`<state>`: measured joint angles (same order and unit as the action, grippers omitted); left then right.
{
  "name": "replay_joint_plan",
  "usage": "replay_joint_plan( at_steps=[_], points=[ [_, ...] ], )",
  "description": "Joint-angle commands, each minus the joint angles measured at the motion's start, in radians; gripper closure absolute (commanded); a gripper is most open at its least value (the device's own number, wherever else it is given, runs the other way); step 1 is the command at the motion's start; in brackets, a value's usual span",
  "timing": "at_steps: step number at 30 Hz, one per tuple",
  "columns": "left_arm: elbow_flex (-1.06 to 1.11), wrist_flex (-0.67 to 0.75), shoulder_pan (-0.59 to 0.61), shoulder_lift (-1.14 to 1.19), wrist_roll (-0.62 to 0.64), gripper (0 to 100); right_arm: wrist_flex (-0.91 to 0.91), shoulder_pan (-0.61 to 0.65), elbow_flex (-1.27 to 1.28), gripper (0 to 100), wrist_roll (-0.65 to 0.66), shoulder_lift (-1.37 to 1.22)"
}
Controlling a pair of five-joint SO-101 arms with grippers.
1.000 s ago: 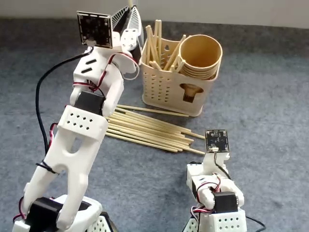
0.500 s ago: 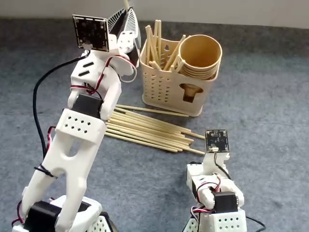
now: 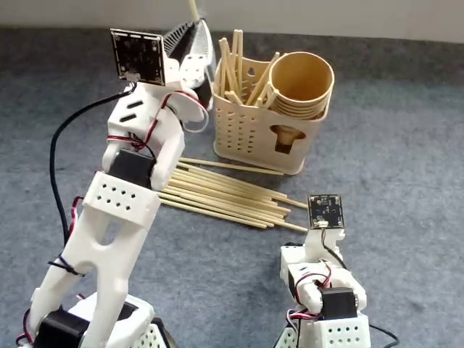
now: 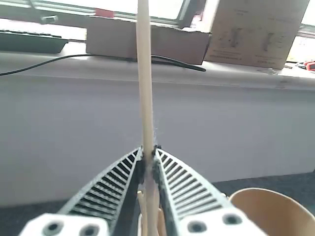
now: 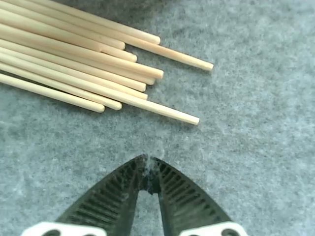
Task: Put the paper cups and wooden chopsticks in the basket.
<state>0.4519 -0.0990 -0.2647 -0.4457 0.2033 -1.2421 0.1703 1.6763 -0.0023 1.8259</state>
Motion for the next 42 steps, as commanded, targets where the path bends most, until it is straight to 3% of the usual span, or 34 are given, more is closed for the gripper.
replay_joint_plan(
  at_steps=[1, 16, 20, 26, 33, 38, 42],
  points=[
    [-0.015, 0.009, -0.053, 0.015, 0.006, 99, -0.008, -0.008, 0.142, 99.4, 0.002, 0.019],
    [0.036, -0.012, -0.031, 0.05, 0.002, 96, -0.008, -0.008, 0.142, 99.4, 0.002, 0.019],
    [-0.012, -0.161, -0.028, 0.05, 0.002, 88, -0.008, -0.008, 0.142, 99.4, 0.002, 0.019],
    [-0.145, -0.339, -0.033, 0.048, 0.002, 88, -0.008, -0.008, 0.142, 99.4, 0.002, 0.019],
    [-0.308, -0.689, -0.038, 0.048, -0.006, 88, -0.008, -0.008, 0.142, 99.4, 0.002, 0.019],
    [-0.348, -0.97, -0.088, 0.048, -0.232, 88, -0.008, -0.008, 0.142, 99.4, 0.002, 0.019],
    [-0.312, -1.157, -0.137, 0.05, -0.328, 88, -0.008, -0.008, 0.142, 99.4, 0.002, 0.019]
  ],
)
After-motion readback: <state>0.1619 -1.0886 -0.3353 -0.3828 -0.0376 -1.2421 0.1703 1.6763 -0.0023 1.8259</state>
